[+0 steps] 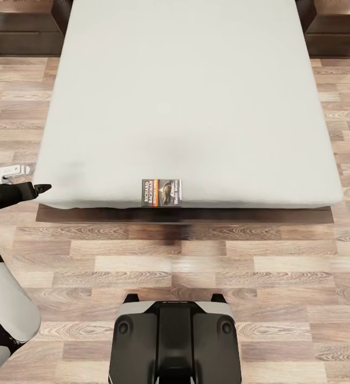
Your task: In the bedroom, move the book from the bed onto either nightstand, and place the two sandals side by side next to the bed.
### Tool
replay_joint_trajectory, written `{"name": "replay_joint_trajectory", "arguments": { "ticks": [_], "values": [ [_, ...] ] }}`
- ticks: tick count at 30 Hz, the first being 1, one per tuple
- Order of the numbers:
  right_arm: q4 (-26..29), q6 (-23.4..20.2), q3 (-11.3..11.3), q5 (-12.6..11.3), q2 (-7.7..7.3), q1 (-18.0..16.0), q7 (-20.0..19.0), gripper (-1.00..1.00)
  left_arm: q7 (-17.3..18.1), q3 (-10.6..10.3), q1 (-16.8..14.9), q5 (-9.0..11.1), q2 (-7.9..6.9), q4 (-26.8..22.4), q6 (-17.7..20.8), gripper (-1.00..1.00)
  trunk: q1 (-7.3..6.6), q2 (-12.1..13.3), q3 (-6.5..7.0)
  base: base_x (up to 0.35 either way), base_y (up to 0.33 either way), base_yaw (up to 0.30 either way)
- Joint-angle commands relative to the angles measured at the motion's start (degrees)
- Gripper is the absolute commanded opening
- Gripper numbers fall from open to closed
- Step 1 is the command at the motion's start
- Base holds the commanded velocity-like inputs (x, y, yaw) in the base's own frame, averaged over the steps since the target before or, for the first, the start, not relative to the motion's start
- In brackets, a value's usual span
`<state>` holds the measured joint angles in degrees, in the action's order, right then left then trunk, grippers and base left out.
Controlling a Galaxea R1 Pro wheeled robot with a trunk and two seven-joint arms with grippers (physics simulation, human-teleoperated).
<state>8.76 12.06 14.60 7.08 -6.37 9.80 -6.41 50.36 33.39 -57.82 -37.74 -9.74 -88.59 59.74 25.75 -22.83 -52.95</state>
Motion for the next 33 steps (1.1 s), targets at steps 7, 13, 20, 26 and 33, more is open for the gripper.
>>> {"name": "replay_joint_trajectory", "arguments": {
  "ticks": [7, 13, 20, 26, 33],
  "values": [
    [1.2, 3.8, 0.5, 0.6, 0.10, 0.1, -0.3, 1.00, 0.6, 0.1, 0.0, -0.6, -0.01, -0.4, 0.3, 1.00, 0.03, -0.1, 0.52, -0.088, 0.000, 0.000],
    [1.4, 4.7, 0.5, 0.6, 0.12, 0.1, -0.3, 1.00, 0.6, 0.1, 0.0, -0.5, -0.01, -0.5, 0.3, 1.00, 0.03, -0.1, 1.06, -0.104, 0.000, 0.000],
    [1.5, 5.1, 0.4, 0.6, 0.20, 0.1, -0.3, 1.00, 0.6, 0.1, 0.0, -0.5, -0.01, -0.5, 0.3, 1.00, 0.03, -0.1, 1.70, -0.097, 0.000, 0.000],
    [1.5, 5.9, 0.4, 0.6, 0.25, 0.1, -0.3, 1.00, 0.6, 0.1, 0.0, -0.5, -0.01, -0.5, 0.3, 1.00, 0.03, -0.1, 2.26, -0.052, 0.000, 0.000],
    [1.5, 8.2, 0.3, 0.6, 0.25, 0.2, -0.3, 1.00, 0.6, 0.0, 0.0, -0.5, -0.01, -0.5, 0.3, 1.00, 0.03, -0.1, 2.90, -0.012, 0.000, 0.000]
  ]
}}
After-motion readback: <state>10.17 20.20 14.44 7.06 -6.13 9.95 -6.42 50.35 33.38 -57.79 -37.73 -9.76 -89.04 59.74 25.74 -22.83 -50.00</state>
